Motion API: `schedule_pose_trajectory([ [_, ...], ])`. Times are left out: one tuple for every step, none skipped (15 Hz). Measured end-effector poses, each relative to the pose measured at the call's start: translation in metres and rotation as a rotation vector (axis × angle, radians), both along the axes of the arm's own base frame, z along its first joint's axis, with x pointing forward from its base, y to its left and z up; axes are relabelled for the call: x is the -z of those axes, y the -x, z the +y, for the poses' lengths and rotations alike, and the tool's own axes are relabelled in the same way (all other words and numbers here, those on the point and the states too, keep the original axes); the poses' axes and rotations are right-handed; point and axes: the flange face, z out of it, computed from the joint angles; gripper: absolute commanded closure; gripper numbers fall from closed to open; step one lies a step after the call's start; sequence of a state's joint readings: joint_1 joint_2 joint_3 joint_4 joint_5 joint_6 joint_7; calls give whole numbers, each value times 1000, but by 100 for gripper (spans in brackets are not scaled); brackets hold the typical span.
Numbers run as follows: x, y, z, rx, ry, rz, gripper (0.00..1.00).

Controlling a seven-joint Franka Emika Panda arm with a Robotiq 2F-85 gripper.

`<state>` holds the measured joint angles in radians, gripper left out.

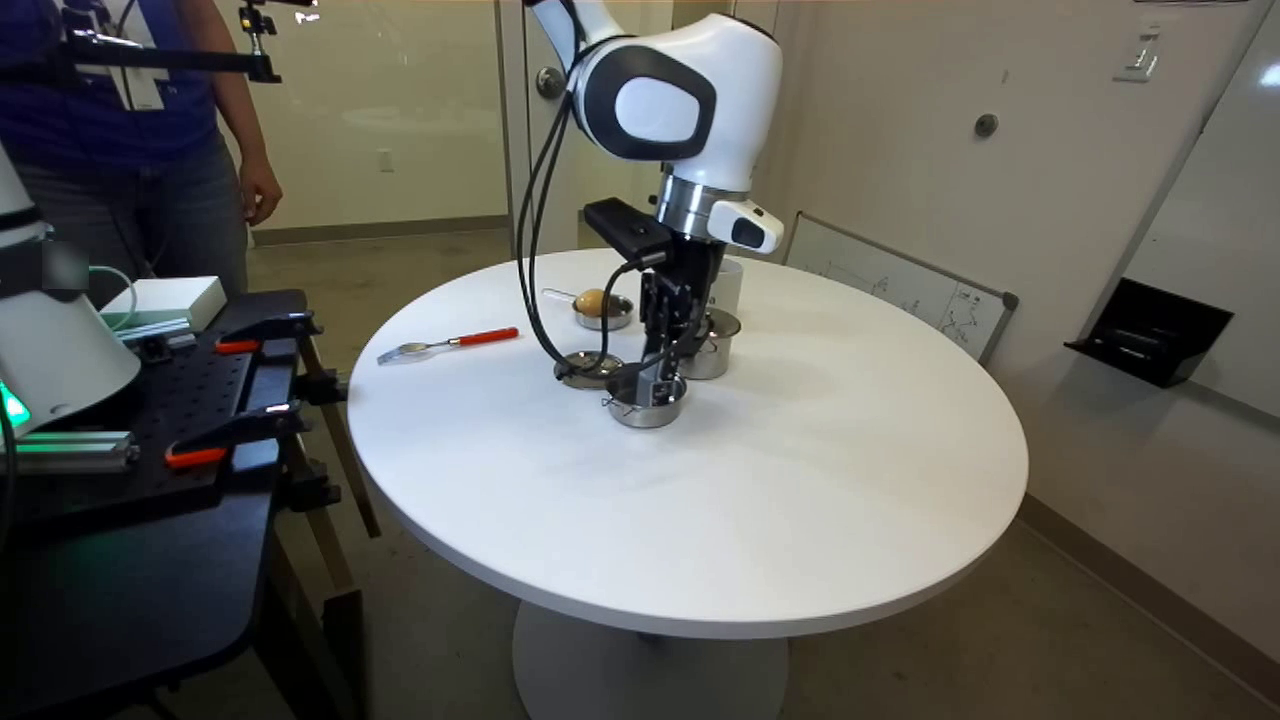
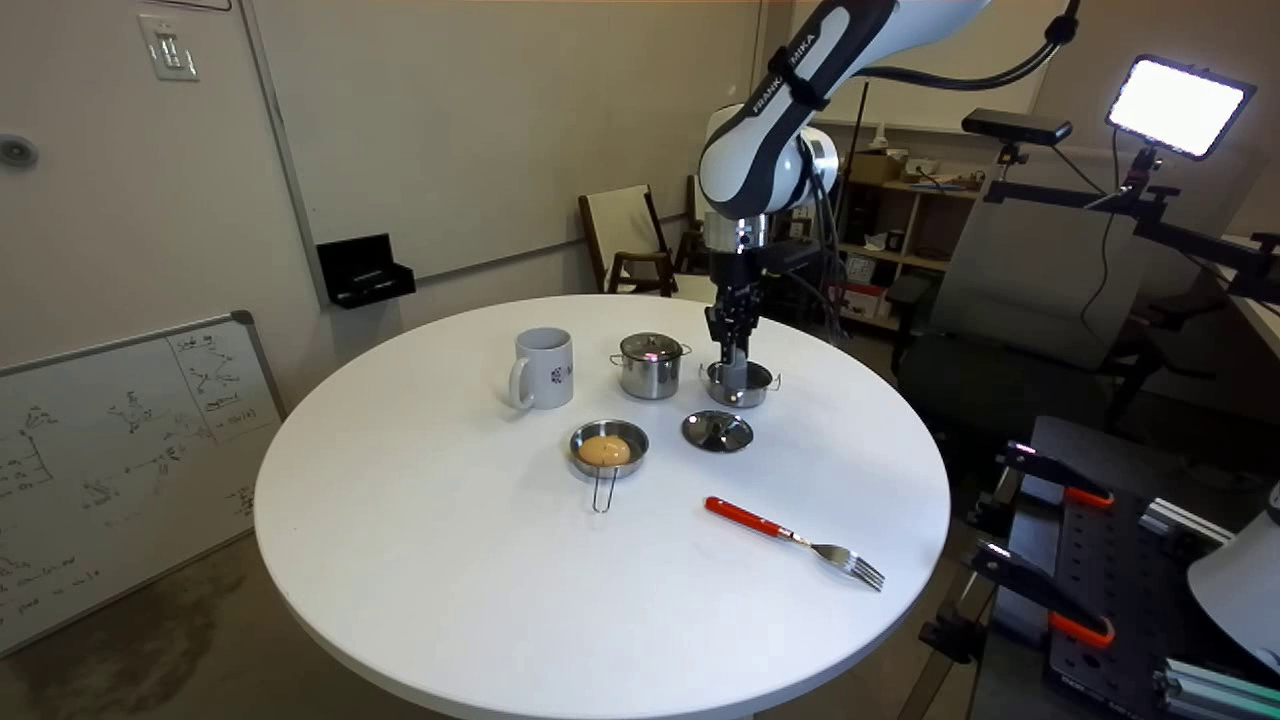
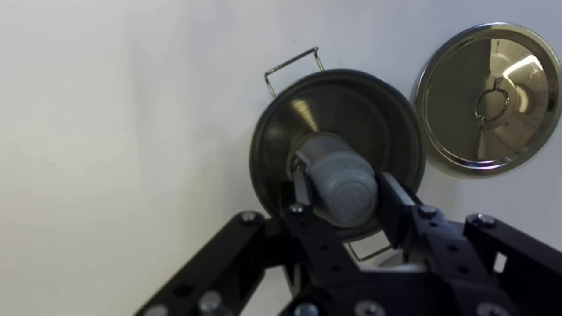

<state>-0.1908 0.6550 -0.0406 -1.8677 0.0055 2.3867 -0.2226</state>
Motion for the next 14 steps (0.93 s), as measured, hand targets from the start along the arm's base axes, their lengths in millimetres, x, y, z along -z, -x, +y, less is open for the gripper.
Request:
schedule_pose_trajectory([
  [-2, -1, -1, 1, 1, -3, 89],
  [-4, -2, -1, 1, 2, -7, 89],
  [-4, -2, -2, 2, 2, -8, 89],
  [-4, -2, -2, 2, 2, -9, 89],
  [-5, -3, -2, 3, 3, -10, 89],
  [-7, -3, -2, 5, 4, -13, 89],
  [-9, -4, -2, 6, 6, -16, 89],
  [-14, -5, -3, 7, 8, -23, 89],
  [-20, -6, -3, 9, 10, -30, 89],
  [-26, -7, -3, 10, 11, -36, 89],
  [-34, -8, -4, 11, 12, -41, 89],
  [-42, -8, -4, 13, 14, -46, 89],
  [-49, -8, -5, 17, 16, -50, 89],
  [-56, -7, -7, 20, 17, -51, 89],
])
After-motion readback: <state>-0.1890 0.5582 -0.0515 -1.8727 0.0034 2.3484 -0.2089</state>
